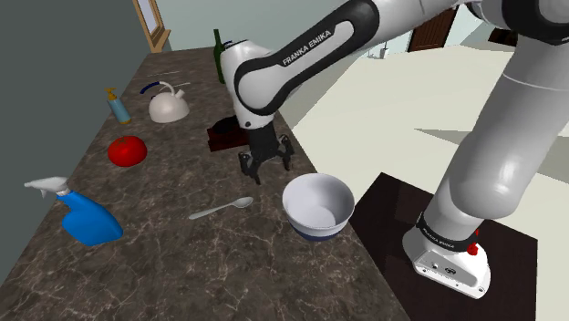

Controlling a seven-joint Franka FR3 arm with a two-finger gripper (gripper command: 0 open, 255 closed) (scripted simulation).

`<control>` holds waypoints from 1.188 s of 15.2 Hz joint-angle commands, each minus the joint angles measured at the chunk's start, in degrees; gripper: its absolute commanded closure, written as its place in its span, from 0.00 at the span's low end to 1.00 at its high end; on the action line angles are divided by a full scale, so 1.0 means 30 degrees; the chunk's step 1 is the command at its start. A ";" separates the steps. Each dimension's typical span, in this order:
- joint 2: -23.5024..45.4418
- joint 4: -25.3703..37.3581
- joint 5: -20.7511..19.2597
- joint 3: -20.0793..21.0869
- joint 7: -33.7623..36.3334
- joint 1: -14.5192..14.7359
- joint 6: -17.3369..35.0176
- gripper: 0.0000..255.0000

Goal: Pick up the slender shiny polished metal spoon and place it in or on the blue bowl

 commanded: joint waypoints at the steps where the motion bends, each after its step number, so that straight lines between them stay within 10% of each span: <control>1: 0.1713 0.1313 -0.0650 0.0207 0.1122 0.0252 0.0295 0.00; 9: 0.8069 0.6944 -0.3084 -0.0118 0.4572 0.1934 0.0441 0.00; 18: 0.8601 0.5659 -0.3263 -0.0221 0.4692 0.2049 0.2241 0.00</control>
